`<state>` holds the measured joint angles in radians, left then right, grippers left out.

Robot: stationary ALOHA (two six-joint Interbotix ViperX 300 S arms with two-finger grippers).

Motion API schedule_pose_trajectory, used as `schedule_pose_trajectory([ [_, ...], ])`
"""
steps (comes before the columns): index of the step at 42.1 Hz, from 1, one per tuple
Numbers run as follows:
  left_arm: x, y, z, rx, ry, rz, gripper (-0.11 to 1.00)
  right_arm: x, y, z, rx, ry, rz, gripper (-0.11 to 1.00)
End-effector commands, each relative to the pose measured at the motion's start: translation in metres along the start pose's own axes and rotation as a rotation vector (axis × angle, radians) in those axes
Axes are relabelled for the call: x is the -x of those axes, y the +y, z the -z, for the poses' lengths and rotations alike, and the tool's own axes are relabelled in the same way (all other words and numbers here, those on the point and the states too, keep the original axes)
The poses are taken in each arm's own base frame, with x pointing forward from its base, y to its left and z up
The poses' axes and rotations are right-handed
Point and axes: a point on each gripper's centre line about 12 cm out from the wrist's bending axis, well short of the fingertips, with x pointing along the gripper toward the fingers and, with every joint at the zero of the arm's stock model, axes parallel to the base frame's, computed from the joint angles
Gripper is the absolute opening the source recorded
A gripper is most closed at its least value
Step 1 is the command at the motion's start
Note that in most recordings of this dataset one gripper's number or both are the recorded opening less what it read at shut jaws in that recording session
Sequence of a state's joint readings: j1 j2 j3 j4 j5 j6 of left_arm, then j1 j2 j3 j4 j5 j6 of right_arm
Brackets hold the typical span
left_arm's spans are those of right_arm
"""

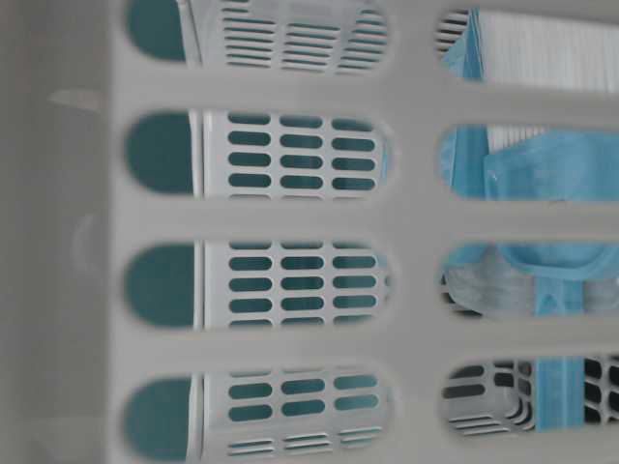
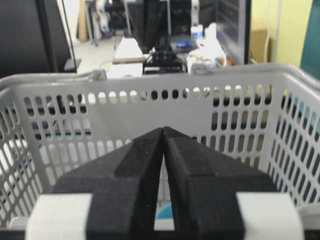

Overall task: Pick up the hand brush from the shopping basket with the left arm.
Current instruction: 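Move the left gripper over the blue hand brush's handle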

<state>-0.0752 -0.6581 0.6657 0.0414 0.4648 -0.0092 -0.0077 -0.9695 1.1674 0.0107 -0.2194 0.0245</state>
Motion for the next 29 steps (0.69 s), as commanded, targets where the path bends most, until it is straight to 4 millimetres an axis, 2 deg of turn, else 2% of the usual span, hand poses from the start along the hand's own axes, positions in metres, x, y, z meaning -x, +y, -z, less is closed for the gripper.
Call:
schedule_pose_trajectory([
  [1, -0.011, -0.003, -0.018, -0.009, 0.105, 0.008, 0.00, -0.002, 0.000, -0.006, -0.012, 0.014, 0.003, 0.00],
  [15, -0.071, -0.016, -0.038, -0.004, 0.312, 0.031, 0.00, -0.002, 0.000, 0.000, -0.012, 0.058, 0.004, 0.02],
  [19, -0.081, -0.015, -0.038, 0.018, 0.353, 0.023, 0.01, -0.001, 0.000, 0.000, -0.014, 0.058, 0.004, 0.18],
  [23, -0.091, -0.017, -0.034, 0.045, 0.384, 0.019, 0.03, -0.001, 0.000, 0.001, -0.014, 0.063, 0.004, 0.41],
  [26, -0.098, -0.019, -0.030, 0.066, 0.406, 0.016, 0.15, -0.001, 0.000, 0.002, -0.014, 0.064, 0.004, 0.57],
  [29, -0.106, -0.021, -0.024, 0.086, 0.429, 0.013, 0.37, -0.001, 0.000, 0.003, -0.014, 0.066, 0.004, 0.68],
])
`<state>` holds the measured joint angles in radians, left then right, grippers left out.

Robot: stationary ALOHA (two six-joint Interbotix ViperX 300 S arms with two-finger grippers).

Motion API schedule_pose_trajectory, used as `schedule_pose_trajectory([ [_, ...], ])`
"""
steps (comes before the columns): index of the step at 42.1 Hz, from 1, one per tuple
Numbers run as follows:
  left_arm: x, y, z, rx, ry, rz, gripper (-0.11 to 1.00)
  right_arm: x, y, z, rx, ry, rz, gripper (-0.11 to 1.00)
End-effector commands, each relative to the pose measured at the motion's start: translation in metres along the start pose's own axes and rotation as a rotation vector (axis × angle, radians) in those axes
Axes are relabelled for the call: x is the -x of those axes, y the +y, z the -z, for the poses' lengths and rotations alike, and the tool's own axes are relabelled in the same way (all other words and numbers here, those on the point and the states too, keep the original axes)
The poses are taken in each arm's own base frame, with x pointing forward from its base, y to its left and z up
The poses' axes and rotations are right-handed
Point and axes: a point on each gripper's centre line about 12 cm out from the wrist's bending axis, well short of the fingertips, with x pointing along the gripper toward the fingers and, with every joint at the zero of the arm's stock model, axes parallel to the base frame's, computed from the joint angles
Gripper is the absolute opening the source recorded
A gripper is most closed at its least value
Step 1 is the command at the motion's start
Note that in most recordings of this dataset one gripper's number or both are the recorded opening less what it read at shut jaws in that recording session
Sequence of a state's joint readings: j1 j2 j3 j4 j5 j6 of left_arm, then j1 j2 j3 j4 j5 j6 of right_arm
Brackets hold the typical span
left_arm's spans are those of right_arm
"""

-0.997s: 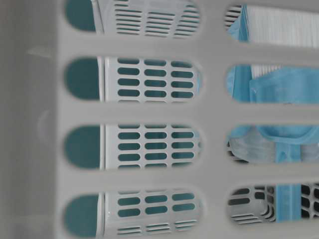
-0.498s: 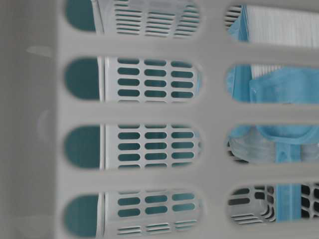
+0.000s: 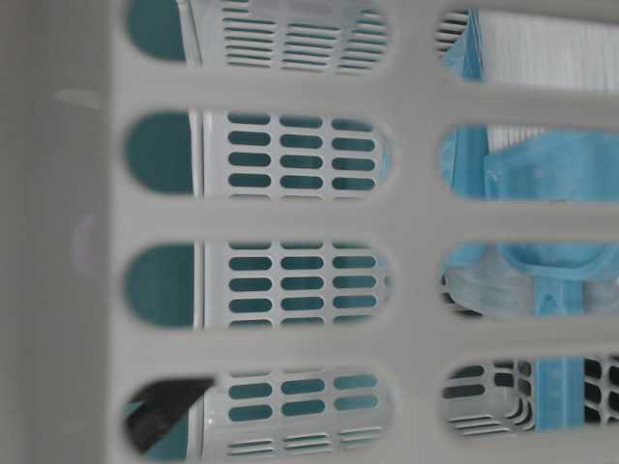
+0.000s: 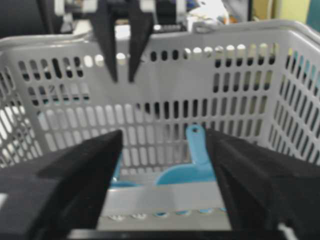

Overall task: Pick up the hand brush from the shopping basket with the left arm.
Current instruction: 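Move the left gripper over the blue hand brush's handle, then lower the left gripper and close it on the brush handle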

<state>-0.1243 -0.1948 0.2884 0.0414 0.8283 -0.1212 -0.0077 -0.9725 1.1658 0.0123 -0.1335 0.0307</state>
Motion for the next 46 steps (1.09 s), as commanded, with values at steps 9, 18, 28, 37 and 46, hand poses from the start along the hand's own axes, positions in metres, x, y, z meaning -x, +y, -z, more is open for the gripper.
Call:
schedule_pose_trajectory([
  [9, -0.042, -0.015, 0.010, 0.030, 0.117, 0.004, 0.90, -0.001, 0.000, -0.005, -0.005, -0.012, 0.003, 0.71],
  [18, -0.080, -0.025, 0.023, 0.008, 0.219, 0.001, 0.90, -0.001, -0.001, -0.001, -0.005, -0.003, 0.003, 0.71],
  [28, -0.106, -0.027, 0.042, 0.026, 0.294, -0.011, 0.90, -0.001, -0.001, 0.000, -0.005, 0.000, 0.004, 0.71],
  [37, -0.132, -0.024, 0.060, 0.037, 0.333, -0.020, 0.90, 0.000, -0.001, 0.003, -0.005, 0.003, 0.004, 0.71],
  [46, -0.144, -0.024, 0.064, 0.044, 0.323, -0.018, 0.90, 0.001, -0.001, 0.005, -0.006, 0.009, 0.005, 0.71],
])
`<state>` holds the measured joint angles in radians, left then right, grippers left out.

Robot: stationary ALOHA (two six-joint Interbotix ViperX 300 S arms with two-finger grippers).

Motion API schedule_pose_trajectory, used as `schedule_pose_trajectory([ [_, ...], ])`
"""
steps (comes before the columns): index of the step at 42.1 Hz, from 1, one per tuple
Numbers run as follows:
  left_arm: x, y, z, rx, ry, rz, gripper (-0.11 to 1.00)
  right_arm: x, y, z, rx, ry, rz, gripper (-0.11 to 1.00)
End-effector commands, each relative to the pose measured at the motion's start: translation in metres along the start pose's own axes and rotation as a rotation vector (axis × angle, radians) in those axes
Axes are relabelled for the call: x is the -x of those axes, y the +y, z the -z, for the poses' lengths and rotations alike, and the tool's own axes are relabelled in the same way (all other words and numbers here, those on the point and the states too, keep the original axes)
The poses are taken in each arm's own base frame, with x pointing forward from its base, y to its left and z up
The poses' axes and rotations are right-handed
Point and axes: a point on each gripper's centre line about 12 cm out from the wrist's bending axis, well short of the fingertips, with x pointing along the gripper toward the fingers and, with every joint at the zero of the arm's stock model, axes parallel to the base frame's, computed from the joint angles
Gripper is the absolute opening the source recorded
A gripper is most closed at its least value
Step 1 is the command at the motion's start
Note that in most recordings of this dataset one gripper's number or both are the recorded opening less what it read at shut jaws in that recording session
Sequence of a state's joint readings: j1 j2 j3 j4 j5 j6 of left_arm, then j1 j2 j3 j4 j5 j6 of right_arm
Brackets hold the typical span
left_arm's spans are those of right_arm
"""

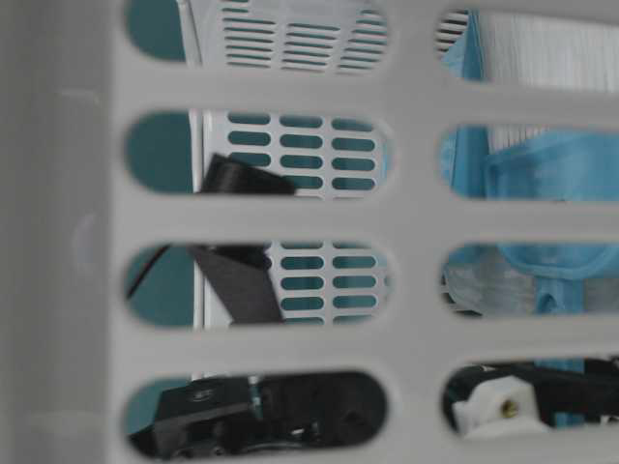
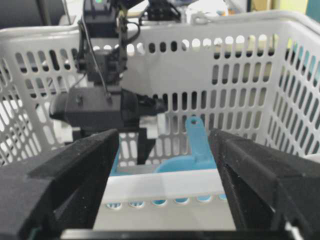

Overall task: Pick up the hand brush from the shopping basket with the left arm.
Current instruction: 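Lower the left gripper and close it on the brush handle, then lift the held brush upward out of the basket with the left gripper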

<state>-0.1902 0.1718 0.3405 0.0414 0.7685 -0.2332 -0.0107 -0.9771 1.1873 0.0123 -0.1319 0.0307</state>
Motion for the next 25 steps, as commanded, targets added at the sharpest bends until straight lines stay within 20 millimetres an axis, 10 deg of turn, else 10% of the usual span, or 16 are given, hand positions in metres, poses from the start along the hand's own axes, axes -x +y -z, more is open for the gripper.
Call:
schedule_pose_trajectory([
  [1, 0.005, 0.000, -0.006, 0.003, -0.039, 0.006, 0.90, -0.001, 0.000, -0.002, -0.006, -0.008, 0.002, 0.71],
  [11, 0.005, -0.002, -0.007, -0.005, -0.048, 0.009, 0.81, -0.001, 0.000, -0.002, -0.006, -0.006, 0.002, 0.71],
  [20, 0.017, -0.008, -0.009, -0.028, -0.078, 0.020, 0.23, -0.001, 0.000, 0.000, -0.008, -0.002, 0.002, 0.71],
  [25, 0.024, -0.009, -0.010, -0.028, -0.091, 0.023, 0.24, 0.000, -0.001, 0.003, -0.009, 0.006, 0.003, 0.71],
])
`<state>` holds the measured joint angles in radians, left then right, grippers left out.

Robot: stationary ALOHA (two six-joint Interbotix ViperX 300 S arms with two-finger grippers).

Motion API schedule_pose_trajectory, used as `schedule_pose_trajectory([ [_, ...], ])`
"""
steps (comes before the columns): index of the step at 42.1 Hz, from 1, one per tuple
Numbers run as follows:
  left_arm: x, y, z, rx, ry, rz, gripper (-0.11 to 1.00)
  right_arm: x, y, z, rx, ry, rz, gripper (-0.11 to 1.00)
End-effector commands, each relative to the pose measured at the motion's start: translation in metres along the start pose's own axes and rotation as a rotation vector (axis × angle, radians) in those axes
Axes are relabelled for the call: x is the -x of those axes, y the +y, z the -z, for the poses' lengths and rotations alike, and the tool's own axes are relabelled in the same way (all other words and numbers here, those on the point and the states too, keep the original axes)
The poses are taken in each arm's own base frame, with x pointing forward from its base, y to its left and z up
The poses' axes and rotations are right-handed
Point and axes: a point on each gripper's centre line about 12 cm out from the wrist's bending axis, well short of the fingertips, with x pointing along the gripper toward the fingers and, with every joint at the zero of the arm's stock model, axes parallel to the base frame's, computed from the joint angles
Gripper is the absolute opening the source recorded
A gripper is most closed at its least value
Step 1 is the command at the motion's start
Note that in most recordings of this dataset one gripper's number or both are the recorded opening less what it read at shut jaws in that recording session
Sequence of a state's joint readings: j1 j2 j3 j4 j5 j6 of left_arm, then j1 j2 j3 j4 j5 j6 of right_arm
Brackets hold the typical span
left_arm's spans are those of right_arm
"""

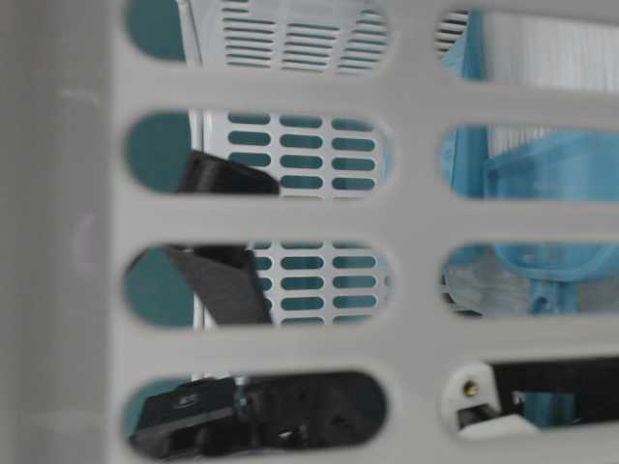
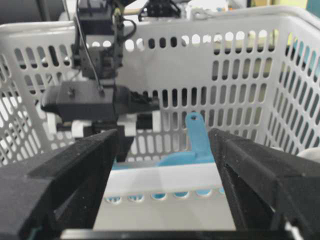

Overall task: Pick up the hand brush from the shopping basket with the left arm.
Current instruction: 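Lift the held brush upward out of the basket with the left gripper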

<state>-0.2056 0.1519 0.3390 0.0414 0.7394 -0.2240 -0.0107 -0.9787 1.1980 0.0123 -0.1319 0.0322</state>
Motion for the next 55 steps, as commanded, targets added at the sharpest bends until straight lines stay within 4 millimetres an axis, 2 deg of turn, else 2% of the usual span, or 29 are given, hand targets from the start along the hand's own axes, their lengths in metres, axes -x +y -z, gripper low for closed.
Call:
schedule_pose_trajectory([
  [1, 0.018, -0.003, -0.008, -0.007, -0.048, 0.009, 0.24, -0.001, 0.000, 0.000, -0.008, 0.000, 0.002, 0.71],
  [8, 0.048, -0.004, -0.018, -0.004, -0.115, 0.022, 0.24, -0.001, -0.001, 0.004, -0.028, 0.009, 0.005, 0.71],
  [13, 0.086, -0.006, -0.030, -0.002, -0.199, 0.039, 0.24, -0.001, -0.001, 0.004, -0.046, 0.011, 0.005, 0.71],
  [24, 0.188, 0.001, -0.048, 0.021, -0.363, 0.060, 0.24, 0.001, -0.001, 0.002, -0.052, -0.002, 0.004, 0.71],
  [29, 0.217, 0.002, -0.051, 0.026, -0.379, 0.059, 0.24, 0.001, -0.001, 0.002, -0.054, -0.003, 0.004, 0.71],
  [55, 0.201, 0.003, -0.054, 0.028, -0.342, 0.048, 0.24, 0.002, 0.000, 0.001, -0.052, -0.012, 0.002, 0.71],
])
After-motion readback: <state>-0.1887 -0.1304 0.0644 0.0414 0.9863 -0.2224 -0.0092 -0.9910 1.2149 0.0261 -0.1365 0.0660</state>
